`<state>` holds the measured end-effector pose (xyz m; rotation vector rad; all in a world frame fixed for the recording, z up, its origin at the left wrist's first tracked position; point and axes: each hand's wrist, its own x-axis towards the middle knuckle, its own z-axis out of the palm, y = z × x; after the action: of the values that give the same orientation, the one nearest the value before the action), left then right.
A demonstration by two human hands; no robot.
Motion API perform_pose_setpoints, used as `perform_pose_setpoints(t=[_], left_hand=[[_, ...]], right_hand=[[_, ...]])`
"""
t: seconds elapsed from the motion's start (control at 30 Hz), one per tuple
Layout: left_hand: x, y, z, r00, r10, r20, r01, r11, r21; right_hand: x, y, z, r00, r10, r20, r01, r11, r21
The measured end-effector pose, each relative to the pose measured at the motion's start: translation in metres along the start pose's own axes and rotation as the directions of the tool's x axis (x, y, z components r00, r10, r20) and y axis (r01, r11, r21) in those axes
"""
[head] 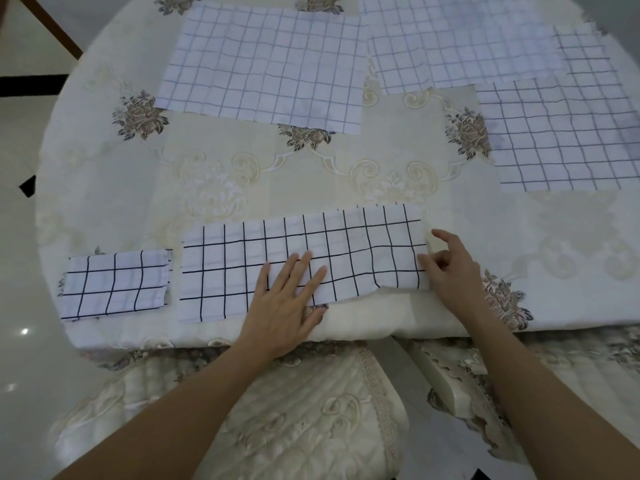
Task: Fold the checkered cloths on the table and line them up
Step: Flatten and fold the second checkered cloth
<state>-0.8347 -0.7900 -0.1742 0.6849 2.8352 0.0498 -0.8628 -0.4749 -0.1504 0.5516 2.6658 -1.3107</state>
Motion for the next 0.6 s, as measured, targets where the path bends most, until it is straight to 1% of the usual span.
perform_pose_setpoints(t=[0.1, 0.17, 0.2, 0.27, 0.33, 0.37, 0.47, 0.6], left_hand=[[-0.006, -0.005, 0.006, 1.000, -0.014, 0.002, 0.014, 1.000, 0.011], [-0.008, -0.007, 0.007, 1.000, -0.014, -0.001, 0.014, 1.000, 0.020], [-0.009, -0.007, 0.008, 1.000, -0.012, -0.006, 0.012, 1.000, 0.019], [-0.008, -0.007, 0.009, 1.000, -0.013, -0.019, 0.013, 1.000, 0.008], [-0.008, -0.006, 0.009, 1.000, -0.017, -0.025, 0.017, 1.000, 0.000], [-0.008, -0.006, 0.009, 1.000, -0.018, -0.024, 0.018, 1.000, -0.002], [-0.009, -0.006, 0.009, 1.000, -0.014, -0.023, 0.014, 1.000, -0.003], [-0.009, -0.007, 0.007, 1.000, -0.001, -0.009, 0.001, 1.000, 0.006]], right_hand=[[0.001, -0.001, 0.003, 1.000, -0.009, -0.013, 0.008, 0.998, -0.061], [-0.001, -0.001, 0.002, 1.000, -0.004, -0.012, 0.004, 1.000, -0.028], [-0.004, 0.000, 0.000, 1.000, -0.009, 0.021, 0.009, 1.000, 0.000], [-0.011, 0.004, -0.007, 0.987, -0.037, 0.155, 0.036, 0.999, 0.010], [-0.017, 0.008, -0.013, 0.955, -0.059, 0.289, 0.083, 0.994, -0.069], [-0.017, 0.009, -0.015, 0.943, -0.066, 0.326, 0.103, 0.990, -0.098], [-0.011, 0.009, -0.021, 0.930, -0.092, 0.355, 0.145, 0.981, -0.127], [-0.006, 0.009, -0.026, 0.921, -0.084, 0.381, 0.171, 0.965, -0.201]])
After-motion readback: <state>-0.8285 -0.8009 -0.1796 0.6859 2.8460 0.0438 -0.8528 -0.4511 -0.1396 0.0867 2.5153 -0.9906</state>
